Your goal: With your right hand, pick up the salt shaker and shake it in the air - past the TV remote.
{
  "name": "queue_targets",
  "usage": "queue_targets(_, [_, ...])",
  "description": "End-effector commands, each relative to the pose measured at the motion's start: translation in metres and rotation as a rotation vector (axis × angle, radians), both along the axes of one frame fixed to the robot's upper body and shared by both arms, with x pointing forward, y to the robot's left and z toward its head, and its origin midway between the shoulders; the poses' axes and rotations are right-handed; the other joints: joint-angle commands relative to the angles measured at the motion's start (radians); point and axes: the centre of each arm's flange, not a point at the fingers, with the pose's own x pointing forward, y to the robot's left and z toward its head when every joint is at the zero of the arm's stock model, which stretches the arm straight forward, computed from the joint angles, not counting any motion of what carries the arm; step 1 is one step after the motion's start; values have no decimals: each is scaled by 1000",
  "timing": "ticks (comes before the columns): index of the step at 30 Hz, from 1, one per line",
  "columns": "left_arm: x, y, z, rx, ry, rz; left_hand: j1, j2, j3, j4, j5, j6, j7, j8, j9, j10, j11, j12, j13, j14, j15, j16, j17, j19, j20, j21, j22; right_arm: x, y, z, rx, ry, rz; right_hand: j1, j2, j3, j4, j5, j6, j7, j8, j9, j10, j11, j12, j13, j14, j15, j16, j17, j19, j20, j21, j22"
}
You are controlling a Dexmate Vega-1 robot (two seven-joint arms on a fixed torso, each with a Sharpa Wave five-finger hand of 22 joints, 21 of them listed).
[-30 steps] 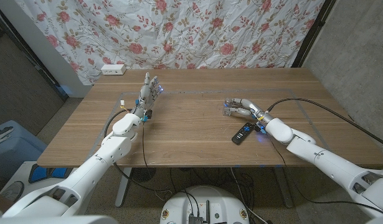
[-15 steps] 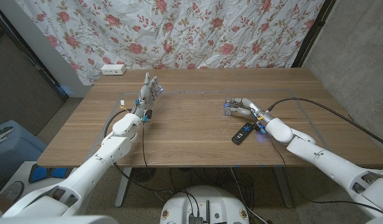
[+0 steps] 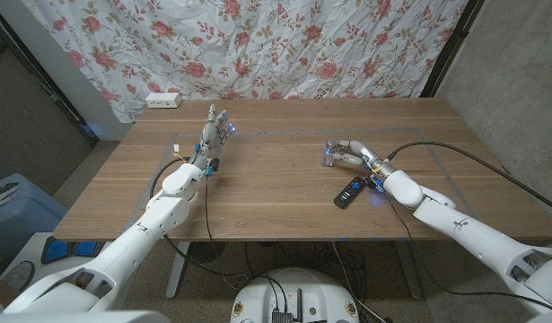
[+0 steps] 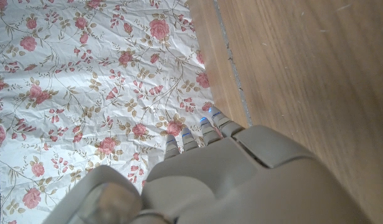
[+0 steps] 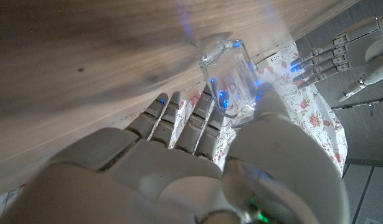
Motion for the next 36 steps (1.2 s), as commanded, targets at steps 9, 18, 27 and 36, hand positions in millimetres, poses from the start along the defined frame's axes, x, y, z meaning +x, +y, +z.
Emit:
queue_targets(9, [0,0,0,0,0,0,-1,99,-3,1,7,3,-10,4,2,0,-9,4,4,3,-104,6,2,14,-25,-3,5,-16,-7,13,26,-46,-36,16,15,-5,1,-2,45,-1,14,1,53,0,15,13,32,-154,17,5,19,-84,-1,3])
queue_targets(18, [0,0,0,0,0,0,-1,99,-4,1,7,3,-10,4,2,0,-8,4,4,3,-104,5,2,14,-25,-3,5,-25,-9,22,25,-85,-69,41,16,-7,-10,-7,71,-1,19,-1,93,0,22,23,53,-156,30,11,32,-81,2,3])
queue_targets(27, [0,0,0,0,0,0,-1,99,-4,1,7,3,-10,5,2,1,-7,4,4,3,-105,5,2,14,-25,-3,5,-35,-11,33,5,-124,-116,81,13,-6,-19,-14,82,-1,17,-3,114,0,23,32,67,-158,44,18,40,-78,1,3])
queue_targets(36, [0,0,0,0,0,0,-1,99,-4,1,8,4,-10,5,2,1,-7,4,4,3,-104,5,2,14,-25,-3,5,-46,-12,46,-52,-204,-167,115,4,-9,-23,-25,90,-1,15,-4,128,0,23,39,76,-159,53,23,49,-72,1,3])
